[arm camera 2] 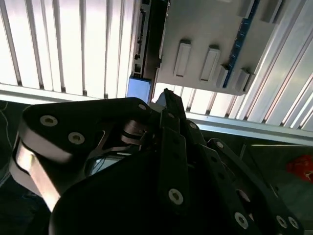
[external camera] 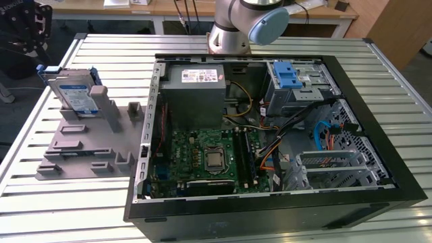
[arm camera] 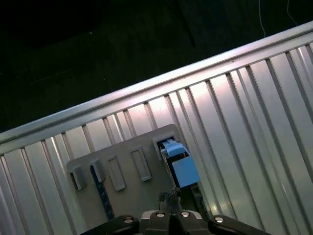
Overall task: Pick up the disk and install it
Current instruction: 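Pick up the disk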
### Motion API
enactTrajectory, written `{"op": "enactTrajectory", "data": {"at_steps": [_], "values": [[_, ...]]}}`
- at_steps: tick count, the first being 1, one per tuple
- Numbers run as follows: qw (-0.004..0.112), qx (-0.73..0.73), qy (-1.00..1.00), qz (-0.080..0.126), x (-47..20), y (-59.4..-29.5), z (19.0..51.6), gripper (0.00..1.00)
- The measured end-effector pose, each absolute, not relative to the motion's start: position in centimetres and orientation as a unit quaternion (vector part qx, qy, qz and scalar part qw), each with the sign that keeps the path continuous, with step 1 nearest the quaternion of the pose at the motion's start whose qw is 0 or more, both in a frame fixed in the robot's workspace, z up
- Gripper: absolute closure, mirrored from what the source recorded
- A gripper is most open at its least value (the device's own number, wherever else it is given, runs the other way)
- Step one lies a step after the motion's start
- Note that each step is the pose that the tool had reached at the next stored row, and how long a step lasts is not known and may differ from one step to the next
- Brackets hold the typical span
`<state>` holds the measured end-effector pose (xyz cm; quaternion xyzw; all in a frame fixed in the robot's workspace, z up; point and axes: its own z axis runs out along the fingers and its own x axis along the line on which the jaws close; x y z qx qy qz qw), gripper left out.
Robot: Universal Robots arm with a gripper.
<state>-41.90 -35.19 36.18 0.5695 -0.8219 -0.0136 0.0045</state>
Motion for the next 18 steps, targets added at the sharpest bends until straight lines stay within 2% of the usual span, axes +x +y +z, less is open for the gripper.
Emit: {"op": "enactTrajectory", "data": {"at_steps": [2,4,7,10,13,14,18], "values": [[0.005,0.584,-0.811,-0.013,-41.9,-35.2,36.1,0.89],[0.005,0.598,-0.802,-0.013,-41.9,-35.2,36.0,0.77],[0.006,0.611,-0.791,-0.013,-41.9,-35.1,35.9,0.71],[0.007,0.619,-0.786,-0.011,-42.0,-34.8,35.6,0.53],[0.007,0.625,-0.780,-0.011,-42.1,-34.4,35.3,0.47],[0.007,0.631,-0.776,-0.010,-42.1,-34.4,35.2,0.41],[0.008,0.656,-0.755,-0.010,-42.1,-34.4,34.8,0.41]]}}
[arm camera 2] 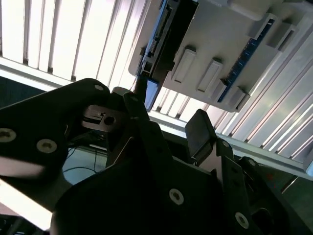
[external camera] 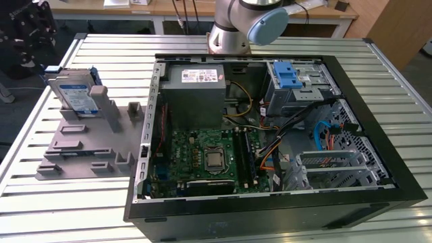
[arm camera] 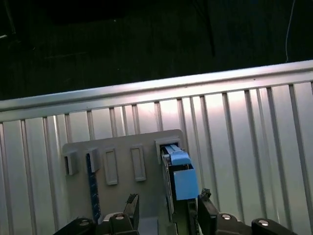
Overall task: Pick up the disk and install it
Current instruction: 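Pick up the disk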
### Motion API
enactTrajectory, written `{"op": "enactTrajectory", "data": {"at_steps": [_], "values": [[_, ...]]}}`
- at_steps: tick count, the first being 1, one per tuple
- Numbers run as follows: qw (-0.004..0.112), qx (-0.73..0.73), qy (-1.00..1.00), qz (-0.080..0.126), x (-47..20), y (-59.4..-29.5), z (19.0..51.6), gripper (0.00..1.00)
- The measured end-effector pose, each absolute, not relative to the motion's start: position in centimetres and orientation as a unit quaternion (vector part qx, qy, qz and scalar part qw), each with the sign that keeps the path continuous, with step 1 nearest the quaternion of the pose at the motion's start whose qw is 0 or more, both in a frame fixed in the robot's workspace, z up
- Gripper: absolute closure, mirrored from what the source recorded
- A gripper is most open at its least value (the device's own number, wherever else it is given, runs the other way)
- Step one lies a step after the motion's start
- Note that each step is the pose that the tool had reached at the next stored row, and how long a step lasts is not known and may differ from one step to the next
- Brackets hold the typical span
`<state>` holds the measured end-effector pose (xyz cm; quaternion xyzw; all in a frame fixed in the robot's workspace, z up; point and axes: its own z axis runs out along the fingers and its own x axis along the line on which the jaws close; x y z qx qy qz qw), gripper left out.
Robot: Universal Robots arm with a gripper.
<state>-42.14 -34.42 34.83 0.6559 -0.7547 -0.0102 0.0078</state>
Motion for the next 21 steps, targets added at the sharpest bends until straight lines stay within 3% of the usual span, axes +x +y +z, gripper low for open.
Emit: {"op": "enactTrajectory", "data": {"at_steps": [21], "values": [[0.007,0.702,-0.712,-0.009,-42.8,-33.3,33.5,0.41]]}}
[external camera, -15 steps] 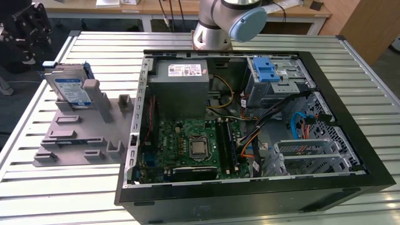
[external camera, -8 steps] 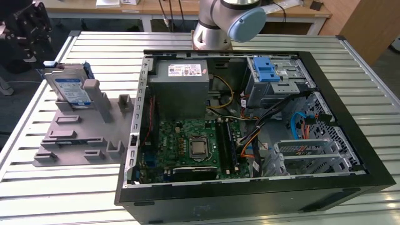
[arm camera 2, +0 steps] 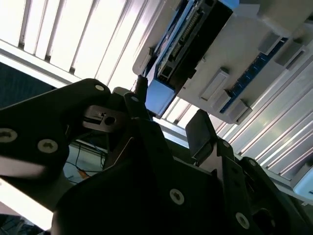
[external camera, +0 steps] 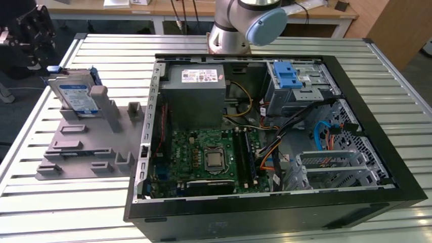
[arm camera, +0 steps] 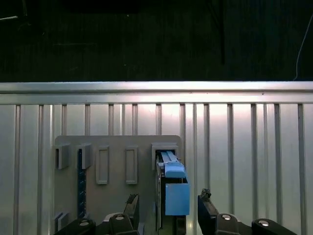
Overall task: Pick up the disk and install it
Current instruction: 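Pick up the disk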
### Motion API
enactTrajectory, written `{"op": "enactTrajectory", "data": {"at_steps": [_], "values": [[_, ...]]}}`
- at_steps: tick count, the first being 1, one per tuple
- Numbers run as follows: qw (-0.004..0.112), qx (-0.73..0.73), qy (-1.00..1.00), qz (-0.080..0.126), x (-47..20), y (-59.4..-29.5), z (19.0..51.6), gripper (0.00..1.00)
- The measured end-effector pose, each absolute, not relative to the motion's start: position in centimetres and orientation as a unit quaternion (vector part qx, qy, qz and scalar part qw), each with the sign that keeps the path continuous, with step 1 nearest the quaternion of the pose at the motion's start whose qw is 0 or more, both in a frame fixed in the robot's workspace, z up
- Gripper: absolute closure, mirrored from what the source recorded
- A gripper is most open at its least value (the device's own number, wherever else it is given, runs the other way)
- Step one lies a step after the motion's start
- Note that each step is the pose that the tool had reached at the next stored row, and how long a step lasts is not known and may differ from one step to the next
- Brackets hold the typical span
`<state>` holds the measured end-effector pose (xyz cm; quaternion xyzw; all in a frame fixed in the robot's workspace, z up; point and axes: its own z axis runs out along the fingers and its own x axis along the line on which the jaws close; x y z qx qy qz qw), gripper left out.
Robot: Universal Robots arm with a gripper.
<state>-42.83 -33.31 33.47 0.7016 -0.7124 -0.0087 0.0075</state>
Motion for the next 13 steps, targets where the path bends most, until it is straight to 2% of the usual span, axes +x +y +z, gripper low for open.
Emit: {"op": "enactTrajectory", "data": {"at_steps": [13], "values": [[0.001,0.710,-0.704,-0.002,-43.3,-32.9,31.9,0.41]]}}
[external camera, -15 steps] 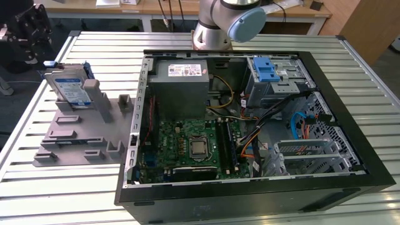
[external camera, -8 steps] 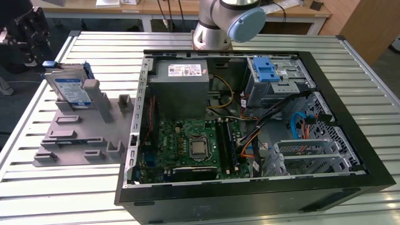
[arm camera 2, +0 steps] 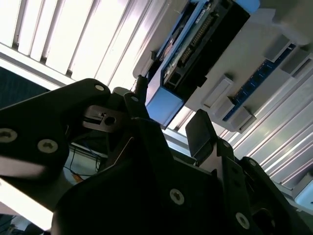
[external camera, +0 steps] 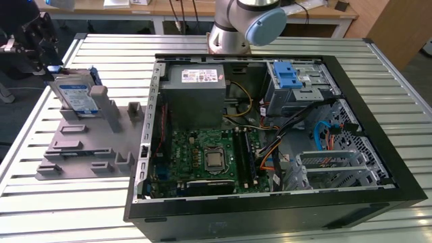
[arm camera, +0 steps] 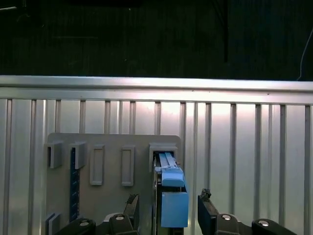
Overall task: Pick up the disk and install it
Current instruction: 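Pick up the disk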
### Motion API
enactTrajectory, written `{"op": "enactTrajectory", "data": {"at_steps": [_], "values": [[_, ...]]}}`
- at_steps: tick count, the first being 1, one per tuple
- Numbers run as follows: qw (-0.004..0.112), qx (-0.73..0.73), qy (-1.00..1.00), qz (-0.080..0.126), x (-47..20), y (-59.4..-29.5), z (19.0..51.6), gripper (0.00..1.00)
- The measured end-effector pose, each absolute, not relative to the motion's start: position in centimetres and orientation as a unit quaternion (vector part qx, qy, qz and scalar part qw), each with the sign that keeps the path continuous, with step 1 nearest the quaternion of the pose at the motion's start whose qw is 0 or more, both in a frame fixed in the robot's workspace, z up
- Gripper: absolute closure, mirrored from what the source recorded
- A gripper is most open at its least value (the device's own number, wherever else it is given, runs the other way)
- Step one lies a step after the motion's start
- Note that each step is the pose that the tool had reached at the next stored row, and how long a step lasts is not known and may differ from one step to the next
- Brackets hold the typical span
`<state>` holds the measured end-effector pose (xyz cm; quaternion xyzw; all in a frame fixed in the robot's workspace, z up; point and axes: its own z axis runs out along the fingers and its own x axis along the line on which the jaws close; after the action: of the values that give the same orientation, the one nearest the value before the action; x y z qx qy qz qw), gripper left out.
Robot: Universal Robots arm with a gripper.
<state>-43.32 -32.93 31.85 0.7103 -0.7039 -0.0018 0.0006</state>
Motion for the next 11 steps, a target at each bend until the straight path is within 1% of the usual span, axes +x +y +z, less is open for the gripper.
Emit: {"op": "enactTrajectory", "data": {"at_steps": [6,8,9,11], "values": [[0.001,0.710,-0.704,-0.002,-43.3,-32.9,31.1,0.41],[0.001,0.710,-0.704,-0.002,-43.3,-32.9,30.9,0.43],[0.001,0.710,-0.704,-0.002,-43.3,-32.9,30.9,0.49],[0.002,0.710,-0.704,-0.004,-43.3,-32.9,30.7,0.49]]}}
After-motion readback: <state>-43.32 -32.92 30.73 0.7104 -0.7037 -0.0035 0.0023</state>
